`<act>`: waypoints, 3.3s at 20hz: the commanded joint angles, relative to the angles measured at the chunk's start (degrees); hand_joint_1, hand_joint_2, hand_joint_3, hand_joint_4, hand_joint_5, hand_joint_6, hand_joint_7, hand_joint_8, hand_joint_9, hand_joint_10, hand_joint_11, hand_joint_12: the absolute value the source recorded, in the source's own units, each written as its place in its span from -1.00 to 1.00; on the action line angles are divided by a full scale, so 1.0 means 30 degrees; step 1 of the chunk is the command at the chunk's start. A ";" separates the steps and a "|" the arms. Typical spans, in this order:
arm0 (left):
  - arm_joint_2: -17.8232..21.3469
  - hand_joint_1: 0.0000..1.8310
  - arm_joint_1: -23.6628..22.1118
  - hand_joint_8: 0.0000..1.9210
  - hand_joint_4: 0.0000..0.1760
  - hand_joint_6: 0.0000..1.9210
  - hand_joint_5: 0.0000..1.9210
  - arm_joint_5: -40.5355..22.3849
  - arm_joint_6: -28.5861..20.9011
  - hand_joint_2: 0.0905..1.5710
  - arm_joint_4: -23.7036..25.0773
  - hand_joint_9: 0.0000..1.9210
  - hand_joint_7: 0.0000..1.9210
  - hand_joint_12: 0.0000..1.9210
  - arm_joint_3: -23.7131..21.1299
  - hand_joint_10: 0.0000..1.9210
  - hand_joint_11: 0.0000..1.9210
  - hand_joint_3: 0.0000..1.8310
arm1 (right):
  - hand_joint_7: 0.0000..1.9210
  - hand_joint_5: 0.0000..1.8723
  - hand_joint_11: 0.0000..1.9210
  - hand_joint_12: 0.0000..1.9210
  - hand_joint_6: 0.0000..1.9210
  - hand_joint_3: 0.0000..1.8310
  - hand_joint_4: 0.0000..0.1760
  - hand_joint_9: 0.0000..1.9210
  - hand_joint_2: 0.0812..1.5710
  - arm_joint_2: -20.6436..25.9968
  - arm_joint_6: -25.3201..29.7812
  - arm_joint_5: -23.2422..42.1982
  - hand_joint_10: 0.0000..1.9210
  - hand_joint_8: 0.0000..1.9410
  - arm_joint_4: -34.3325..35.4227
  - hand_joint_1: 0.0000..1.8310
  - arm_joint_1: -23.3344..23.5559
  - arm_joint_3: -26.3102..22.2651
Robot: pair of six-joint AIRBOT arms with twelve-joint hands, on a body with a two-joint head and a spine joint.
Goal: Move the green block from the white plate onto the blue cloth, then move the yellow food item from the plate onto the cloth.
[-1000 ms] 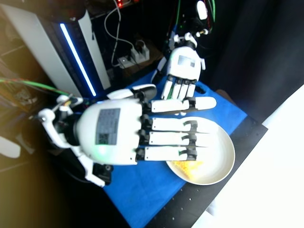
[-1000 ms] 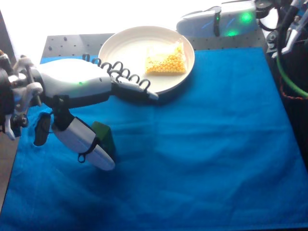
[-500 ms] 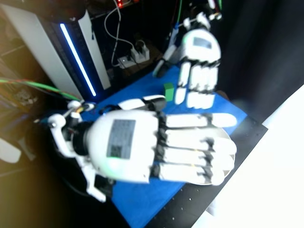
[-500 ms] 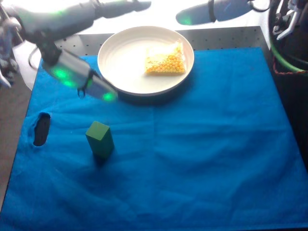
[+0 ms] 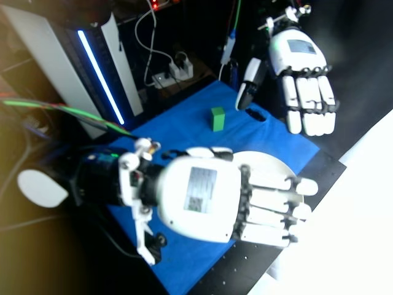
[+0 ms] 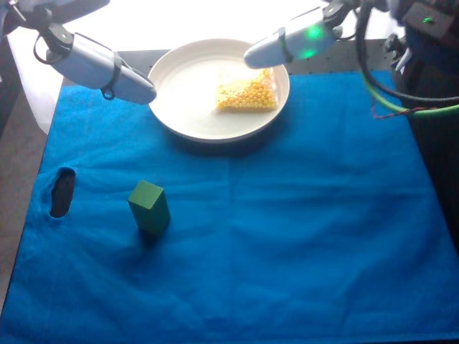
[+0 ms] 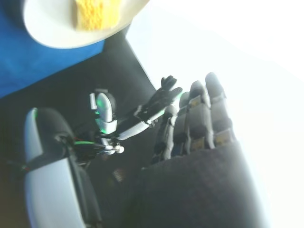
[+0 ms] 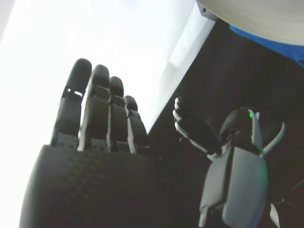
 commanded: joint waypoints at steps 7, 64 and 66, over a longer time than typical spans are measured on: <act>-0.0217 -0.33 -0.0881 -1.00 -0.45 -1.00 -0.91 -0.1850 0.0097 -0.01 -0.0598 -0.81 -0.86 -0.35 0.0130 -1.00 -1.00 -1.00 | -0.70 -0.81 -0.99 0.11 -0.99 -1.00 -0.29 -0.63 -0.06 -0.1235 0.0061 0.0661 -0.99 -0.99 -0.0498 -0.42 0.0284 0.1027; -0.0417 -0.40 -0.1154 -0.99 -0.16 -0.99 -0.83 -0.2688 0.0087 -0.07 -0.0359 -0.71 -0.72 -0.27 -0.0439 -1.00 -1.00 -1.00 | -0.06 0.19 -0.37 0.42 -0.25 -1.00 -1.00 0.17 0.38 -0.4083 0.0061 -0.1995 -0.95 0.19 -0.1816 0.35 -0.0791 0.4316; -0.0419 -0.41 -0.1149 -1.00 -0.18 -1.00 -0.85 -0.2660 0.0085 -0.05 -0.0368 -0.72 -0.75 -0.28 -0.0405 -1.00 -1.00 -0.99 | -0.06 0.19 -0.37 0.59 -0.33 -1.00 -1.00 0.20 0.38 -0.3999 0.0061 -0.0781 -0.91 0.26 -0.2539 0.35 -0.0791 0.4579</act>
